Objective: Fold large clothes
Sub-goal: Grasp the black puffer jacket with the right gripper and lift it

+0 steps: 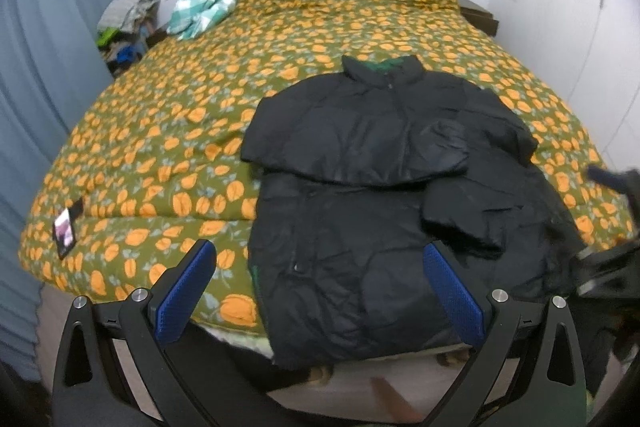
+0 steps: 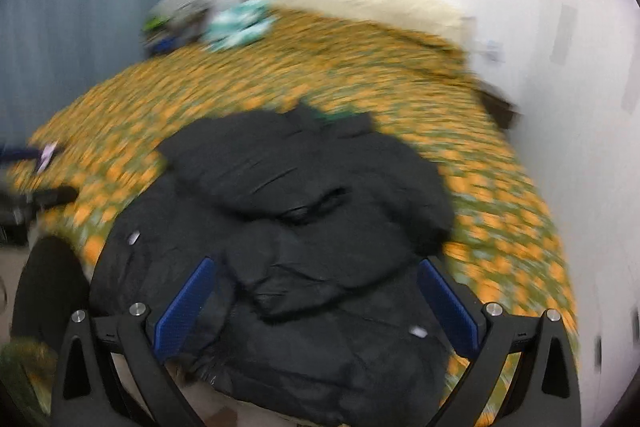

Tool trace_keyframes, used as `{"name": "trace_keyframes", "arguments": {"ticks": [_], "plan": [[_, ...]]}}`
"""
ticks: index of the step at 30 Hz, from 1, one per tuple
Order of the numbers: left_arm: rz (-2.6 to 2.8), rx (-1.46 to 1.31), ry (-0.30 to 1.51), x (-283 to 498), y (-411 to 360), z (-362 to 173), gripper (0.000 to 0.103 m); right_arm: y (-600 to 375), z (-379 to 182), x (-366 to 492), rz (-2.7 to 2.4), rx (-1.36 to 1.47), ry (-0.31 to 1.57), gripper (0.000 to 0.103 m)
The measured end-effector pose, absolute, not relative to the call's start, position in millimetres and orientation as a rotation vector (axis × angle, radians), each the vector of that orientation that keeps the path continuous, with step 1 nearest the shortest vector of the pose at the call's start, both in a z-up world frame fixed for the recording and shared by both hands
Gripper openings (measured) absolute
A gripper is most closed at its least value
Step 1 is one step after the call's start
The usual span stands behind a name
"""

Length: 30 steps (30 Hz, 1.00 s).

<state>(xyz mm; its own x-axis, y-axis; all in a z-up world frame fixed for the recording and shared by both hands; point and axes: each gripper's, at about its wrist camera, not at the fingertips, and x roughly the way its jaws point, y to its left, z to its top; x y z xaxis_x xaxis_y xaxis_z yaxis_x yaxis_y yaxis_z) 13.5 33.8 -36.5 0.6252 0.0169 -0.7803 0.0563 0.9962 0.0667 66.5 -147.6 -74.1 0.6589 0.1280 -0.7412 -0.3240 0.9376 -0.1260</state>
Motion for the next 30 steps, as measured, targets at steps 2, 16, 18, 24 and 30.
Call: {"name": "trace_keyframes", "arguments": {"ticks": [2, 16, 18, 24, 30], "plan": [[-0.028, 0.060, 0.907, 13.6, 40.5, -40.4, 0.103, -127.8, -105.0, 89.1, 0.350, -0.349, 0.851, 0.103], [-0.233, 0.172, 0.954, 47.5, 27.0, -72.1, 0.103, -237.9, -72.3, 128.2, 0.222, -0.006, 0.815, 0.011], [-0.328, 0.259, 0.917, 69.1, -1.6, -75.0, 0.103, -279.2, -45.1, 116.7, 0.130, 0.069, 0.742, 0.011], [-0.502, 0.576, 0.841, 150.0, -111.1, -120.4, 0.103, -353.1, -4.7, 92.6, -0.027, 0.175, 0.621, 0.011], [-0.484, 0.691, 0.962, 217.9, -175.1, -188.8, 0.102, -421.5, 24.7, 78.5, -0.124, 0.289, 0.527, 0.011]]}}
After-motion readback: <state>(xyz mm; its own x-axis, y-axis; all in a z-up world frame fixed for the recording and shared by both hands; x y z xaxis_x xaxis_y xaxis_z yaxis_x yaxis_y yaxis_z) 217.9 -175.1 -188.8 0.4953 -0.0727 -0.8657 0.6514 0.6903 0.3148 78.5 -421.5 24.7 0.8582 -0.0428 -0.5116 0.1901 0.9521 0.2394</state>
